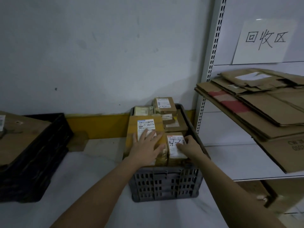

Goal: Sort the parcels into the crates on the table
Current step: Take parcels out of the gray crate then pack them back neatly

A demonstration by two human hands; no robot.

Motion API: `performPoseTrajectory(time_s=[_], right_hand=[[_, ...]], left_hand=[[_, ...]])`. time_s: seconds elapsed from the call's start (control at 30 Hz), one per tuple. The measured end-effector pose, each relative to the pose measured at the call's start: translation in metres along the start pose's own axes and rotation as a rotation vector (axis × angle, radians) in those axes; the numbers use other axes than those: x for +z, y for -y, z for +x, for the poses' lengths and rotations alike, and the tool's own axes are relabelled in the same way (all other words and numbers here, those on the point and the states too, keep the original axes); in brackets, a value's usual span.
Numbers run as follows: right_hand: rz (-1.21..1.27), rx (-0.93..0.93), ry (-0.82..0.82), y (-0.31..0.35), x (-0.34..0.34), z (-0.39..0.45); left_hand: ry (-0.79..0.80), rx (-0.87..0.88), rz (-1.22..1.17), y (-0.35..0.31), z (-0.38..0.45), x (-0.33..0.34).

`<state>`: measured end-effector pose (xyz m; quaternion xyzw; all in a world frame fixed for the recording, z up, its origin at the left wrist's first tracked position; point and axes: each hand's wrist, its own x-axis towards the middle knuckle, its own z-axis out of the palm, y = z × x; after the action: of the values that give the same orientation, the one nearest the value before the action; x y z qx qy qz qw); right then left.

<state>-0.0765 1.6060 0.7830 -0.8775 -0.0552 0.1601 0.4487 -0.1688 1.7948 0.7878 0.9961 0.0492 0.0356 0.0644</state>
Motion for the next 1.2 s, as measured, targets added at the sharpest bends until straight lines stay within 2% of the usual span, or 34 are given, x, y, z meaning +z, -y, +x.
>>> performPoseTrajectory(time_s=[0.07,0.13,0.23,0.33,0.43,0.57,0.67,0.87,1.0,1.2], right_hand=[[-0.183,0.033,0.058,0.012,-0.004,0.002],[-0.329,0.031,-0.034,0.029,-0.008,0.005],[-0.329,-0.181,-0.292,0.066,-0.005,0.006],[-0.213,-0.425,-0.321,0.12,0.019,0.01],[-0.196,-0.543,-0.202,0.175,0.066,0.021],[-0.259,-0.569,0.031,0.236,0.157,0.053],[-0.36,-0.526,0.235,0.266,0.236,0.082],[-0.563,-0.365,0.501,0.279,0.372,0.134],[-0.581,-0.287,0.541,0.268,0.43,0.16],[-0.672,-0.18,0.543,0.234,0.48,0.184]], left_hand=[[0.048,0.003,-0.073,0.002,0.001,-0.008],[0.028,-0.02,-0.229,0.005,0.003,-0.02],[-0.183,-0.106,-0.494,0.023,0.008,-0.044],[-0.286,-0.218,-0.518,0.071,0.015,-0.064],[-0.301,-0.329,-0.569,0.145,0.021,-0.068],[-0.288,-0.487,-0.564,0.254,0.023,-0.049],[-0.202,-0.621,-0.576,0.331,0.021,-0.026],[-0.084,-0.759,-0.619,0.45,0.011,0.015],[-0.03,-0.797,-0.659,0.495,0.015,0.04],[0.043,-0.817,-0.723,0.519,0.027,0.076]])
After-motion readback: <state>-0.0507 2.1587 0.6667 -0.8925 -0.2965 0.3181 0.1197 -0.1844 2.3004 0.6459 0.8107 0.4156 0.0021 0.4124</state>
